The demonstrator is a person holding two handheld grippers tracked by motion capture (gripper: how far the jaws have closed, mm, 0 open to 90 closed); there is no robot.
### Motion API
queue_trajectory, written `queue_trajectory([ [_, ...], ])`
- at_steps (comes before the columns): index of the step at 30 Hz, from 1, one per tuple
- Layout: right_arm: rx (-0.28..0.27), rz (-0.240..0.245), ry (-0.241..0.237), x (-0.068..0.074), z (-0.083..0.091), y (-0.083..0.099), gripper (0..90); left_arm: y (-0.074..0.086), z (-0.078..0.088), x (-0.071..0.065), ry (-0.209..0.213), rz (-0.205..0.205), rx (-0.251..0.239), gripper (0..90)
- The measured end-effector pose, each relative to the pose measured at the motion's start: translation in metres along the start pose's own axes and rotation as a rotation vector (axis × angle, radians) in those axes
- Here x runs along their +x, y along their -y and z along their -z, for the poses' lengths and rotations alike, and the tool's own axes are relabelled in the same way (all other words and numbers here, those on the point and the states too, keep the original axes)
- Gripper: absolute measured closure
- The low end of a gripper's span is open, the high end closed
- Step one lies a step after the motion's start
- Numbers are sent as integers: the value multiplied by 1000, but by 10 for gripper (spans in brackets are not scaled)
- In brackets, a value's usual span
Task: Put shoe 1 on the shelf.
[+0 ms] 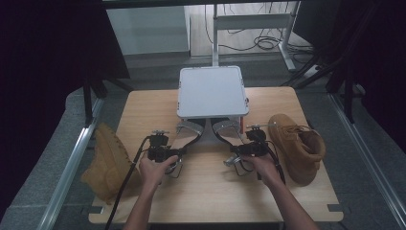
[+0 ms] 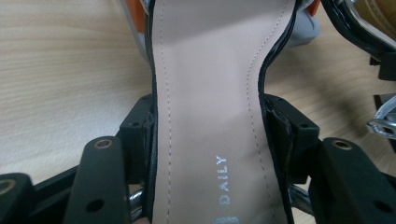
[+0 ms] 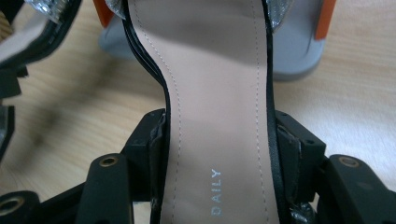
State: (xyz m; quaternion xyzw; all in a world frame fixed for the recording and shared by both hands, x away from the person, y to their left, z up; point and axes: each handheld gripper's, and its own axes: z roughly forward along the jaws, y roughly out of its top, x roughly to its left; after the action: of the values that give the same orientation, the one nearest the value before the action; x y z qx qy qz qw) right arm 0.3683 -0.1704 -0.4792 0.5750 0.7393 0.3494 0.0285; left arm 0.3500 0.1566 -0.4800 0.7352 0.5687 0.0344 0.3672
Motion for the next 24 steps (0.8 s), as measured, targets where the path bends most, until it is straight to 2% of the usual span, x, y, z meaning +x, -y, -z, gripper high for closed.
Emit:
queue_trajectory([
  [3,-7,-6,13,1,-5,-5,421,-5,-6,1,7,11,6,420],
  [6,-14,-18,12,1,-9,-8,421,-8,-12,2,-6,23,9,420],
  [11,-20,-39,14,-1,-16,-11,421,-11,-20,2,-1,25,21,420],
  [13,-19,-52,15,-2,-19,-12,421,-13,-22,2,-13,23,22,420],
  [21,-20,-81,27,-3,-25,-16,421,-19,-29,8,16,80,-19,422],
  [23,-22,-87,34,-1,-27,-19,421,-21,-31,7,14,85,-21,423],
  [24,-20,-90,36,0,-28,-20,420,-23,-31,6,2,70,-14,423],
])
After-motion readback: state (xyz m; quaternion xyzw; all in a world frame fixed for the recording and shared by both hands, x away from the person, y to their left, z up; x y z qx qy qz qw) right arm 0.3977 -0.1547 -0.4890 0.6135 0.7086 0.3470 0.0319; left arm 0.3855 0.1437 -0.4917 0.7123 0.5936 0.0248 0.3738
